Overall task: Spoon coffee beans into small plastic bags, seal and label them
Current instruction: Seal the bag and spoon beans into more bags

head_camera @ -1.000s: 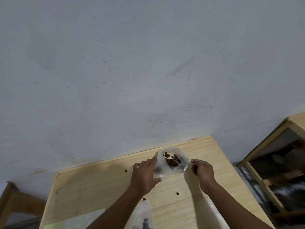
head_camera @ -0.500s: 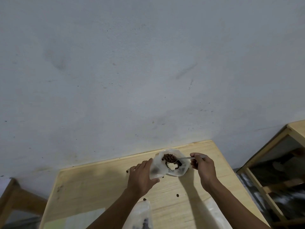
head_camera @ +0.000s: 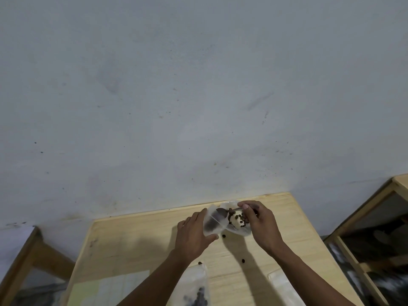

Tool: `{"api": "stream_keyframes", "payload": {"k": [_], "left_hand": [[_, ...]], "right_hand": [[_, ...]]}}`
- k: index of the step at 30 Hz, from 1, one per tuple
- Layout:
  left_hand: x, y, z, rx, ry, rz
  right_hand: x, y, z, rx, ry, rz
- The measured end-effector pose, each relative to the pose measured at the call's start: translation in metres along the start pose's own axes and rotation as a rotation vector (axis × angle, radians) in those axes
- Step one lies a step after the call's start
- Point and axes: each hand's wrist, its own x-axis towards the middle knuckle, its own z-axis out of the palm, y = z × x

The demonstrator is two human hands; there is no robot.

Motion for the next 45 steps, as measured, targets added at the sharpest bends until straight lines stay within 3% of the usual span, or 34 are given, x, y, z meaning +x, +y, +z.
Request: {"api": "stream_keyframes", "payload": {"k": [4,8,12,26,32,38,42,45], "left_hand": [[-0.012,-0.005,-0.007,-0.017,0.022,-0.029],[-0.027,-0.012,-0.011,-0.025,0.044,-0.04],[-0.043,-0.019,-0.012,-0.053,0.055,-0.067],[-0.09,-0.032,-0.007,-0.088,0.033,-0.097],[-0.104,-0.025,0.0,-0.14,0.04,-0.095],[-0.114,-0.021,0.002,-0.173,0.044,-0.083],[-0.117,-0.018,0.002,-0.187,0.056,-0.079],[-0.121,-0.011,0.0,-0.203,0.075,-0.069]], "right_hand": [[-0.006,-0.009,-0.004,0.089,0.035,0.003],[-0.014,-0.012,-0.011,0.343,0.163,0.159],[-0.026,0.002,-0.018,0.431,0.254,0.272],[-0.106,0.093,-0.036,0.178,0.283,0.563],[-0.119,0.101,-0.04,0.124,0.262,0.605],[-0.123,0.1,-0.038,0.198,0.343,0.702],[-0.125,0.081,-0.029,0.2,0.366,0.656],[-0.124,0.055,-0.013,0.192,0.209,0.543]]}}
